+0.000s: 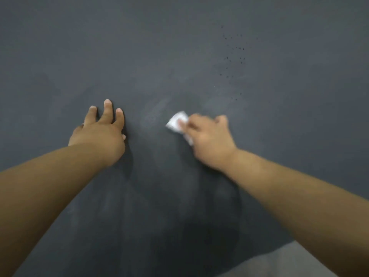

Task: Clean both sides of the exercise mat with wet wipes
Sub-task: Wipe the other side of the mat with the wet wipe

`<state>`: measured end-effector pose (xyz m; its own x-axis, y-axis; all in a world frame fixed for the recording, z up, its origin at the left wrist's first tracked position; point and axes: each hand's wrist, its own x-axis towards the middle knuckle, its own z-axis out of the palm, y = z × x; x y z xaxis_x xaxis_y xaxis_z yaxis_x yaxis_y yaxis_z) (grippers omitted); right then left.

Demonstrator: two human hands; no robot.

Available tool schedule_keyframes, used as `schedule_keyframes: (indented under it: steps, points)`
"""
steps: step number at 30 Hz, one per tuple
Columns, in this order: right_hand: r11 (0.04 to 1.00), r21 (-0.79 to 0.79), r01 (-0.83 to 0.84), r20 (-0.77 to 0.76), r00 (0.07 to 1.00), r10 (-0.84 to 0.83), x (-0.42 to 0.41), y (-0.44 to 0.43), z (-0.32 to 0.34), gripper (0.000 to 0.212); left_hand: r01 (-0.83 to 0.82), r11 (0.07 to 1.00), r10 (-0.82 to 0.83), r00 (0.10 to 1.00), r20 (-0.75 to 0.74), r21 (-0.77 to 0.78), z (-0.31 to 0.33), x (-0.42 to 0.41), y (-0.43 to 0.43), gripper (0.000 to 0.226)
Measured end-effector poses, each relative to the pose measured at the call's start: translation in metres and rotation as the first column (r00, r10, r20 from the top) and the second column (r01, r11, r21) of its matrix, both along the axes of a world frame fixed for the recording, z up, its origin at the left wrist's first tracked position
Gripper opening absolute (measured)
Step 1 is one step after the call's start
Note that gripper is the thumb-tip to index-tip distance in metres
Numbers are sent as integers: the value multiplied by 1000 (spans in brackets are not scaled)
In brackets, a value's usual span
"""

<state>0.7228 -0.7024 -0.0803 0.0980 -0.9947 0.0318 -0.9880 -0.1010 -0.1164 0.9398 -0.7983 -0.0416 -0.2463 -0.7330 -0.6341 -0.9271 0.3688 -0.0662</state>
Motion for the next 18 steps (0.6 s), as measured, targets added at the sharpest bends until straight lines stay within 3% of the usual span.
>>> schedule_keyframes:
  steps: [2,4,5,6,8,11,12,14,16,18]
  points:
    - [926,44,375,-91,924,-371,-58,-5,4,42,-29,999,29,999,-20,-29,0,-4,6,59]
    - [673,132,728,-117,686,-719,-114,4,14,38,-49,997,44,994,-99,-51,0,-11,19,61]
    - [562,143,815,-127,578,-806,-130,13,15,39,-49,998,43,989,-144,-41,1,-16,27,61]
    - [529,153,835,-111,546,-830,-131,20,15,42,-34,999,30,983,-180,-19,2,-21,38,63]
    - [642,153,752,-27,652,-758,-103,32,7,45,56,998,-50,978,-202,28,3,-31,62,69]
    - [916,36,400,60,914,-402,-18,57,1,46,149,987,-135,973,-187,63,-2,-35,84,70]
    - [973,37,228,80,970,-230,9,69,5,46,146,987,-131,974,-183,70,-3,-35,85,70]
    - [998,58,-19,78,997,15,36,90,8,43,151,985,-136,976,-173,78,-4,-34,84,70]
    - [999,49,13,39,999,-14,13,92,15,42,186,979,-171,973,-153,89,-3,-34,81,71]
    - [937,106,332,-60,943,-327,-40,88,17,43,219,971,-207,971,-121,96,-2,-33,79,71]
